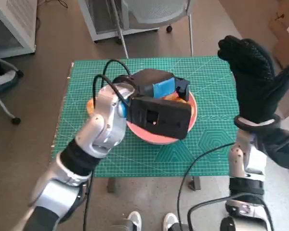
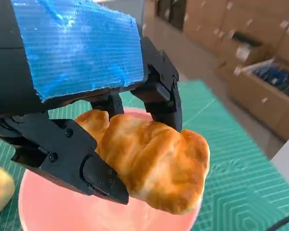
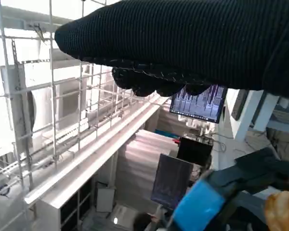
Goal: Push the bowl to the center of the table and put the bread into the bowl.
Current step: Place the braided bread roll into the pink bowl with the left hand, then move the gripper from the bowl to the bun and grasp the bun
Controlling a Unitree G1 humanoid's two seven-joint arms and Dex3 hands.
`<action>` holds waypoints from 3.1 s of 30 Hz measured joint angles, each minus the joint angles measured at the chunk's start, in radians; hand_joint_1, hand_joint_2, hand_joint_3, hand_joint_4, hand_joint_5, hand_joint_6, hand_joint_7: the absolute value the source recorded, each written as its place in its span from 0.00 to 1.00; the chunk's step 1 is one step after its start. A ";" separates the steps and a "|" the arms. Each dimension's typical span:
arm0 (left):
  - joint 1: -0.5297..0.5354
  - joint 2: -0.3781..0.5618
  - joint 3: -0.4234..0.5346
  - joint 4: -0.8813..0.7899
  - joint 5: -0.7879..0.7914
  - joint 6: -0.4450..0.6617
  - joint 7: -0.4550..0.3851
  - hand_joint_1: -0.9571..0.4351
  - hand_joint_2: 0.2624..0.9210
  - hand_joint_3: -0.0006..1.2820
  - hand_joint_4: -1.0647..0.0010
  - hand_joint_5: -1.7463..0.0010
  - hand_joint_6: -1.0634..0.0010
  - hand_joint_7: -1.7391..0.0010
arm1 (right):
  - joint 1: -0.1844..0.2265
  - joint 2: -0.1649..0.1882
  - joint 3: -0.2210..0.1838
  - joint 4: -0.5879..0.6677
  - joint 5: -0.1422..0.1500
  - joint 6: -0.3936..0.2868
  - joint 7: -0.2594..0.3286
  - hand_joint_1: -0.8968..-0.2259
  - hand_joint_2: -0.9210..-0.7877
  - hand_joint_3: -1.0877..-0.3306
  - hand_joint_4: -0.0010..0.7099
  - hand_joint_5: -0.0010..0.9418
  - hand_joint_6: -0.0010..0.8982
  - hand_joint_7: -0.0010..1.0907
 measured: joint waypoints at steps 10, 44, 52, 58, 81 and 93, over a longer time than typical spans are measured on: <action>-0.001 -0.015 0.002 0.002 0.000 0.130 -0.061 0.58 0.80 0.02 0.96 0.98 0.85 0.86 | 0.003 -0.005 0.001 -0.013 -0.005 0.005 -0.019 0.43 0.00 0.65 0.45 0.00 0.39 0.00; 0.120 0.075 0.117 -0.195 -0.016 0.054 0.010 0.37 0.80 0.01 1.00 1.00 0.94 0.90 | -0.008 -0.005 0.025 0.030 -0.020 0.015 -0.016 0.44 0.00 0.65 0.45 0.00 0.39 0.00; 0.177 0.186 0.230 -0.347 -0.046 0.065 -0.024 0.43 0.78 0.00 1.00 1.00 0.86 0.96 | -0.025 -0.005 0.028 0.039 -0.015 0.017 -0.001 0.44 0.00 0.65 0.45 0.00 0.39 0.00; 0.221 0.302 0.322 -0.430 -0.048 0.082 -0.040 0.49 0.73 0.00 1.00 1.00 0.84 0.97 | -0.030 -0.006 0.025 0.049 0.001 0.018 0.016 0.43 0.00 0.66 0.45 0.00 0.39 0.00; 0.324 0.430 0.330 -0.440 0.006 0.167 -0.068 0.51 0.69 0.01 1.00 1.00 0.83 0.99 | -0.064 0.007 0.016 0.116 0.023 0.012 0.060 0.43 0.00 0.66 0.46 0.00 0.41 0.01; 0.274 0.376 0.242 -0.203 0.008 0.145 -0.052 0.50 0.70 0.01 1.00 1.00 0.84 1.00 | -0.081 0.009 0.010 0.145 0.037 0.002 0.078 0.44 0.00 0.66 0.46 0.00 0.41 0.01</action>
